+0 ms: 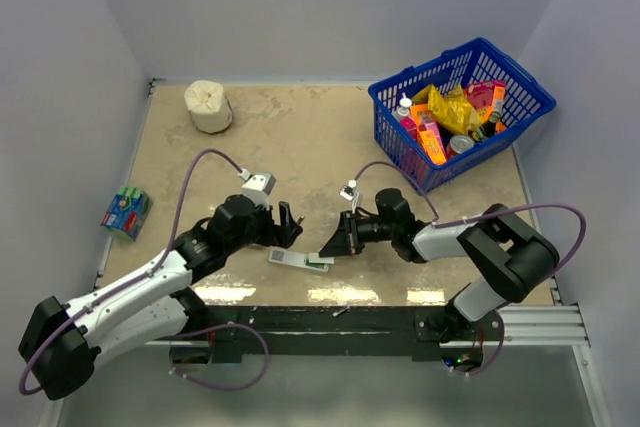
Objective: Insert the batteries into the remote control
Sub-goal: Adjust the battery cover.
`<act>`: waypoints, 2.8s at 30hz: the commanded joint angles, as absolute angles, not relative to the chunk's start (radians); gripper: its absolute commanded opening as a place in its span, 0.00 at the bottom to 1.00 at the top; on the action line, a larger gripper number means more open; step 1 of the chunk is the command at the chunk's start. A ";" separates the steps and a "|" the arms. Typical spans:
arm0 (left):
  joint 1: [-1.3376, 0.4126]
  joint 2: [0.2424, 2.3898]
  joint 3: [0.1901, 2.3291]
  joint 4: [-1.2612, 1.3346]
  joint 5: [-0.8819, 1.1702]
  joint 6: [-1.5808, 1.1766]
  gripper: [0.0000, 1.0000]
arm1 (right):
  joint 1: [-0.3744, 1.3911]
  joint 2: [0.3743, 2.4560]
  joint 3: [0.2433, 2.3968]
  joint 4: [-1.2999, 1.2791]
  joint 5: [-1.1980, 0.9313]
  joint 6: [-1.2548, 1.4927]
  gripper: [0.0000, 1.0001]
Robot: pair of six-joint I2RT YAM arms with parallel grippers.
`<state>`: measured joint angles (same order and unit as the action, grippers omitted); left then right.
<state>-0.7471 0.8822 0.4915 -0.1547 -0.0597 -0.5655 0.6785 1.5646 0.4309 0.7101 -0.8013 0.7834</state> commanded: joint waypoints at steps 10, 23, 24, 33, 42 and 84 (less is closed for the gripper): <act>-0.770 0.704 0.428 0.060 0.291 -0.082 0.96 | 0.667 1.413 0.492 0.534 -0.819 0.724 0.00; -0.810 0.787 0.522 0.012 0.488 0.297 0.84 | 0.627 1.253 0.581 0.272 -0.857 0.687 0.00; -0.814 0.788 0.523 0.020 0.486 0.311 0.82 | 0.627 1.249 0.581 0.273 -0.864 0.695 0.00; -0.871 0.847 0.534 0.047 0.502 0.388 0.73 | 0.629 1.212 0.597 0.282 -0.864 0.738 0.00; -0.917 0.903 0.537 0.097 0.440 0.413 0.66 | 0.629 1.201 0.597 0.305 -0.859 0.770 0.00; -0.917 0.922 0.623 -0.073 0.436 0.486 0.10 | 0.629 1.186 1.051 -0.450 -0.695 0.013 0.62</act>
